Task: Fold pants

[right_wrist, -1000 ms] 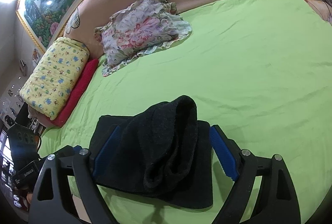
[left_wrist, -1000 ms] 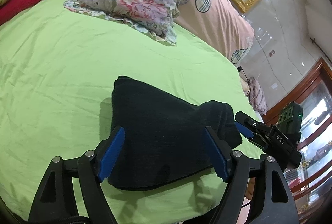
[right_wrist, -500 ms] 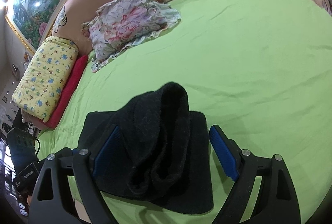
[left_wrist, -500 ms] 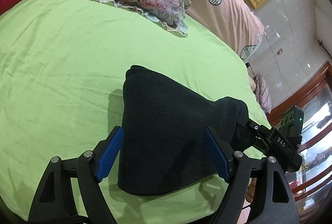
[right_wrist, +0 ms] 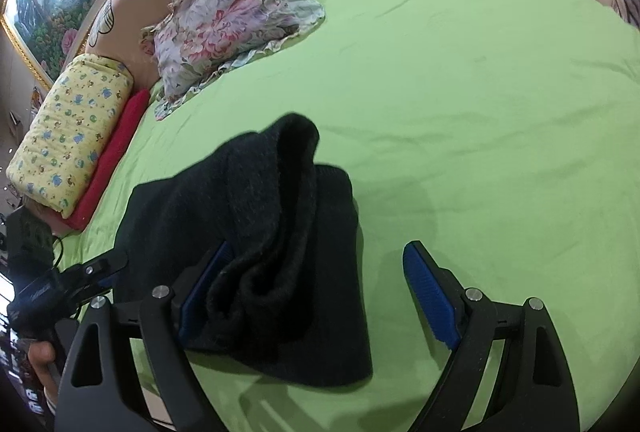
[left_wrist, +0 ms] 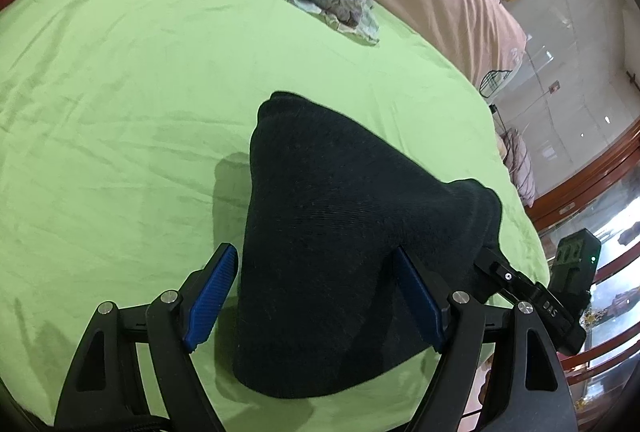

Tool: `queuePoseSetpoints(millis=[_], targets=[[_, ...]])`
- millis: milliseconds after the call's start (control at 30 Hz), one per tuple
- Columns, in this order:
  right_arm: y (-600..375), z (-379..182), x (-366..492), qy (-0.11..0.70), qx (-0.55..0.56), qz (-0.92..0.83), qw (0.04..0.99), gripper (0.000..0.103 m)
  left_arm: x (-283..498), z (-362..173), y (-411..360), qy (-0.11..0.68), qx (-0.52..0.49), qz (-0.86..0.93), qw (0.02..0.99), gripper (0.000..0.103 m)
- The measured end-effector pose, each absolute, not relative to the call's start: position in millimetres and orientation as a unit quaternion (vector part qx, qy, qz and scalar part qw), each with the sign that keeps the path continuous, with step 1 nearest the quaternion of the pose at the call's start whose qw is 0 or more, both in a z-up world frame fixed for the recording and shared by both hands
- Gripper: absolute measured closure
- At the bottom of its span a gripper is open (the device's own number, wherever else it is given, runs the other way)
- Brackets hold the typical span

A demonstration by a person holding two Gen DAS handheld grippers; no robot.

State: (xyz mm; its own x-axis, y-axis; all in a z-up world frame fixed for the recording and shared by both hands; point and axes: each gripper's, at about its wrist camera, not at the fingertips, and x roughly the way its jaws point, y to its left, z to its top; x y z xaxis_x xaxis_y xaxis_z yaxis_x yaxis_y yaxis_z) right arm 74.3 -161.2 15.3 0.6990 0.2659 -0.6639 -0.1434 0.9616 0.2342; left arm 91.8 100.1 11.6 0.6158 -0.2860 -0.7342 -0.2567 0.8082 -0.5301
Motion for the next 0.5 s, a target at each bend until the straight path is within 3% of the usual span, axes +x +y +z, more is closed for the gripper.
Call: queuePoseSetpoints(millis=[500], targets=[[-172.5,4.5,75.2,0.366,0.138,0.173,0.904,0.027,123.1,-5.9,88.2,0.465,-0.263,0.013,0.845,0.022]])
